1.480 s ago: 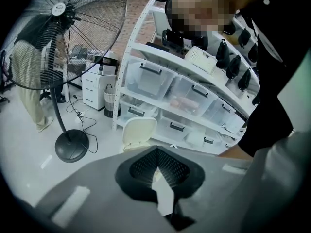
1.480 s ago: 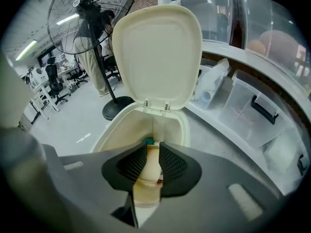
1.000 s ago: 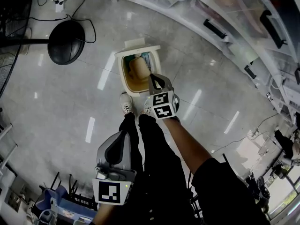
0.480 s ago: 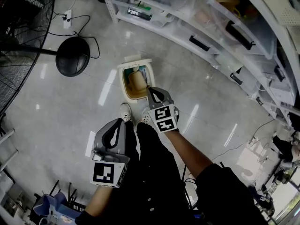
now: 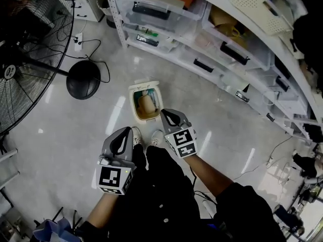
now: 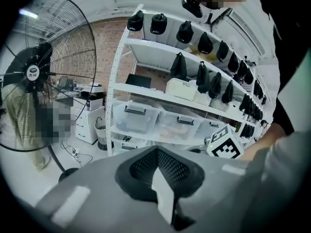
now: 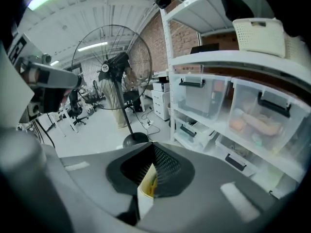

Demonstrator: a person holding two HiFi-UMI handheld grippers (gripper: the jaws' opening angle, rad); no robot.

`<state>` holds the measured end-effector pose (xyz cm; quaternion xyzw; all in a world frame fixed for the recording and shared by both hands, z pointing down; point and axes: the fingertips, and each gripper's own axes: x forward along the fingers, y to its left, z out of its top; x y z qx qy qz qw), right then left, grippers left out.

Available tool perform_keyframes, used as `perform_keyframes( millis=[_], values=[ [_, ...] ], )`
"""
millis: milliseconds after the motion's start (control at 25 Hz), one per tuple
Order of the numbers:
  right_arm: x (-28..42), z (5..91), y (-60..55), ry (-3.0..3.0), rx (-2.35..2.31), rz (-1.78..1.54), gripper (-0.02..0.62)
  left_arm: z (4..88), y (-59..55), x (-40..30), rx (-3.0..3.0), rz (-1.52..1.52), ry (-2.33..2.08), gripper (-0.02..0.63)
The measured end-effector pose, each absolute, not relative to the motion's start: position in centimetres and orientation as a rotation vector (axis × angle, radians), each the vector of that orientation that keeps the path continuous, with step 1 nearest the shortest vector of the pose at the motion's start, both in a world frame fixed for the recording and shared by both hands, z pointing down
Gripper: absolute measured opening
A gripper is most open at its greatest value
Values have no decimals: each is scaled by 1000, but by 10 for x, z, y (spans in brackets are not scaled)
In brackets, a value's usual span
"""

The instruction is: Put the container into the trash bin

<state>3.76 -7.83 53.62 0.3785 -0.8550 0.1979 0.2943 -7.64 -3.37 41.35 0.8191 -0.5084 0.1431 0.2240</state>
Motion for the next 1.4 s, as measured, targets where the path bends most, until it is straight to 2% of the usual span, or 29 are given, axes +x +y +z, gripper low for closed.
perform_keyframes(
  millis=[760,1400],
  values=[
    [102,340,-84,-2462,1408,384,26,318,-53,-100,2404,264,-1523,0],
    [168,261,-77,-2505,1744,257,26,263,-56,-129,2475,185,-1691,0]
  ],
)
